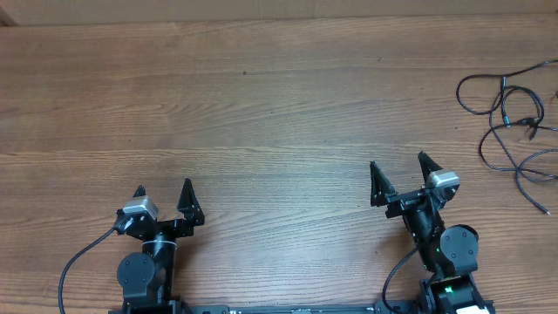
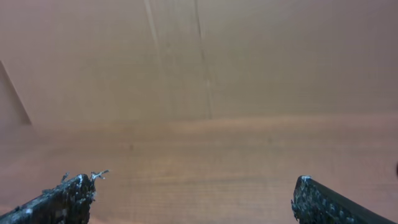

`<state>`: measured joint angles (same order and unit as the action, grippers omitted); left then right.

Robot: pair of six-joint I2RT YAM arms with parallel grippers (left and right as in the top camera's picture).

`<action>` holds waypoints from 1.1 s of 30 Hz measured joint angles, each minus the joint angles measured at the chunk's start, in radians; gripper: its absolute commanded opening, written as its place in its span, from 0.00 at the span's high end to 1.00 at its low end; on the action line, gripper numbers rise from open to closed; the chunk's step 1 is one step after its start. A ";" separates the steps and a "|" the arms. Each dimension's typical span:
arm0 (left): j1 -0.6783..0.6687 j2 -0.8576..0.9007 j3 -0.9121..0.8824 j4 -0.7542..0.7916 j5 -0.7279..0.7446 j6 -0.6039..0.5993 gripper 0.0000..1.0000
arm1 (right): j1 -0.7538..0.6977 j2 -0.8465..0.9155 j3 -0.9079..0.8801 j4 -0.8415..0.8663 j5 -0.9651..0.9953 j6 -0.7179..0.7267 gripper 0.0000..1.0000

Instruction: Untangle cables

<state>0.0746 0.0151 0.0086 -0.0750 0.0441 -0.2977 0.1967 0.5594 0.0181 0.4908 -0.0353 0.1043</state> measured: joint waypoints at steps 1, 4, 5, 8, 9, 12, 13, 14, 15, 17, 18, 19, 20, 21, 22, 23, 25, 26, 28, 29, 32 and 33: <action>0.000 0.000 0.000 0.000 0.000 0.000 0.00 | 0.000 -0.007 0.000 -0.029 0.000 0.000 0.00; 0.000 0.000 0.000 0.000 0.000 0.000 0.00 | -0.002 -0.039 0.000 -0.129 0.000 -0.001 0.00; 0.000 0.000 0.000 0.000 0.000 0.000 0.00 | -0.008 -0.060 0.000 -0.172 0.000 0.000 0.00; 0.000 0.000 0.000 0.000 0.000 0.000 0.00 | -0.034 -0.132 0.000 -0.289 0.000 0.000 0.00; 0.000 0.000 0.000 0.000 0.000 0.000 0.00 | -0.044 -0.162 0.000 -0.333 0.001 0.000 0.00; 0.000 0.000 0.000 0.000 0.000 0.000 0.00 | -0.072 -0.253 0.000 -0.447 0.002 0.000 0.00; 0.000 0.000 0.000 0.000 0.000 0.000 0.00 | -0.084 -0.291 0.000 -0.485 0.002 0.000 0.00; 0.000 0.000 0.000 0.000 0.000 0.000 0.00 | -0.092 -0.315 0.000 -0.512 0.002 0.000 0.00; 0.000 0.000 0.000 0.000 0.000 0.000 0.00 | -0.104 -0.354 0.000 -0.551 0.003 0.000 0.00; 0.000 0.000 0.000 0.000 0.000 0.000 0.00 | -0.116 -0.392 0.000 -0.578 0.003 0.000 0.00; 0.000 0.000 0.000 0.000 0.000 0.000 0.00 | -0.124 -0.415 0.000 -0.579 0.003 0.000 0.00; 0.000 0.000 0.000 0.000 0.000 0.000 0.00 | -0.134 -0.448 0.000 -0.580 0.003 0.000 0.00; 0.000 0.000 0.000 0.000 0.000 0.000 0.00 | -0.138 -0.462 0.000 -0.580 0.003 0.000 0.00; 0.000 0.000 0.000 0.000 0.000 0.000 0.00 | -0.145 -0.486 0.000 -0.579 0.002 0.000 0.00; 0.000 0.000 0.000 0.000 0.000 0.000 0.00 | -0.149 -0.507 0.000 -0.581 0.002 0.000 0.00; 0.000 0.000 0.000 0.000 0.000 0.000 0.00 | -0.152 -0.529 0.000 -0.576 0.003 0.000 0.00; 0.000 0.000 0.000 0.000 0.000 0.000 0.00 | -0.158 -0.547 0.000 -0.573 0.002 -0.007 0.00; 0.000 0.000 0.000 0.000 0.000 0.000 0.00 | -0.158 -0.547 0.000 -0.575 0.002 -0.013 0.00; 0.000 0.000 0.000 0.000 0.000 0.000 0.00 | -0.159 -0.547 0.000 -0.575 -0.002 -0.041 0.00; 0.000 0.000 0.000 0.000 0.000 0.000 0.00 | -0.159 -0.547 0.000 -0.575 -0.003 -0.060 0.00; 0.000 0.000 0.000 0.000 0.000 0.000 0.00 | -0.162 -0.547 0.000 -0.575 -0.018 -0.132 0.00; 0.000 0.000 0.000 0.000 0.000 0.000 0.00 | -0.163 -0.547 0.000 -0.575 -0.020 -0.148 0.00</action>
<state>0.0746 0.0147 0.0086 -0.0750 0.0441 -0.2977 0.0341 0.0120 0.0181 -0.0841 -0.0555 -0.0437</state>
